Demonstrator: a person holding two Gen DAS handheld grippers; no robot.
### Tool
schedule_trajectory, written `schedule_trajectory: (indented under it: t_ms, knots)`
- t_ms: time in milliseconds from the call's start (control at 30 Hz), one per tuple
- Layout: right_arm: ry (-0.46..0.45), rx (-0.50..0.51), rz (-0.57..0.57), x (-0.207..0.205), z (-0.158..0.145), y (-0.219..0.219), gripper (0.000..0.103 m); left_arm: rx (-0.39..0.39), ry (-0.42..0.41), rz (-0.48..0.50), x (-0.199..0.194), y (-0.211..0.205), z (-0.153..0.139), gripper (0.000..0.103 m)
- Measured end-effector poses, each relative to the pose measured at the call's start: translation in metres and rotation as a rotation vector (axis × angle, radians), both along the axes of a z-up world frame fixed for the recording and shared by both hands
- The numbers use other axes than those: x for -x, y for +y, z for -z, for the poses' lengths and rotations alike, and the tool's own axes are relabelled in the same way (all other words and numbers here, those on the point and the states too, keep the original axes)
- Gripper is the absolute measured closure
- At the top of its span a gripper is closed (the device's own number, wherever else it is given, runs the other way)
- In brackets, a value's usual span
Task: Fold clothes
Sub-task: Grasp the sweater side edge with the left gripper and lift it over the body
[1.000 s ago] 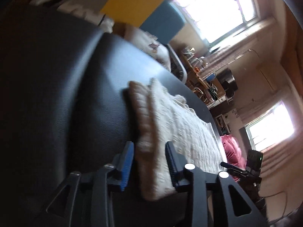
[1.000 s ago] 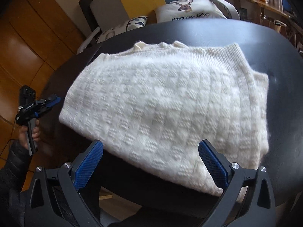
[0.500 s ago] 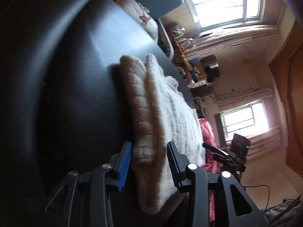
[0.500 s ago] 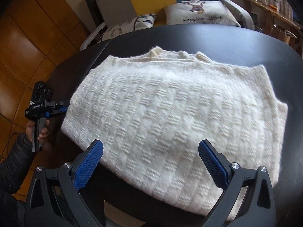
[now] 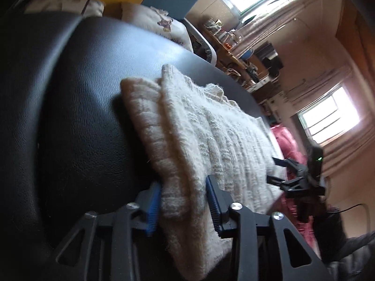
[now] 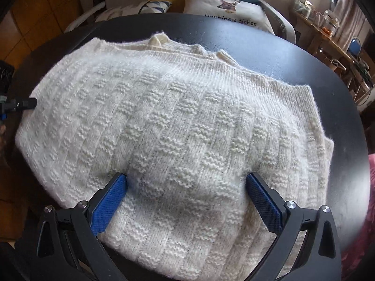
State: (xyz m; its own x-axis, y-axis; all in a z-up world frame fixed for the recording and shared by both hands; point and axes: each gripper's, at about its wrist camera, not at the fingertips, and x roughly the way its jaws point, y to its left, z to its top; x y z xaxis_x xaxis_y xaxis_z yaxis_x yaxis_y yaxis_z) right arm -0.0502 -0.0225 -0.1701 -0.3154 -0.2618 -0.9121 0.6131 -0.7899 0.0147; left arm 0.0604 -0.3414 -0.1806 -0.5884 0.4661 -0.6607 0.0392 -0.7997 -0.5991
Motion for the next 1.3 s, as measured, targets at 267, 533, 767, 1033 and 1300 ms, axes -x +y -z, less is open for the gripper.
schedule_trajectory:
  t_ms: [267,533,767,1033,1300]
  knots:
    - [0.006,0.032,0.004,-0.001,-0.022,0.020,0.000,0.105,0.042,-0.098,-0.008,0.019,-0.031,0.088]
    - [0.028,-0.047,0.047,0.004,0.007,0.033,0.000,0.010,0.142,-0.167,-0.013,0.035,-0.062,0.088]
    - [0.048,-0.013,0.056,0.000,0.006,0.041,0.000,-0.064,0.220,-0.148,-0.006,0.054,-0.092,0.089]
    - [0.068,0.048,0.054,-0.005,0.004,0.051,0.000,-0.187,0.289,-0.110,0.010,0.081,-0.118,0.089]
    - [0.087,0.113,0.050,-0.022,0.004,0.055,0.000,-0.259,0.329,-0.032,0.037,0.121,-0.134,0.089]
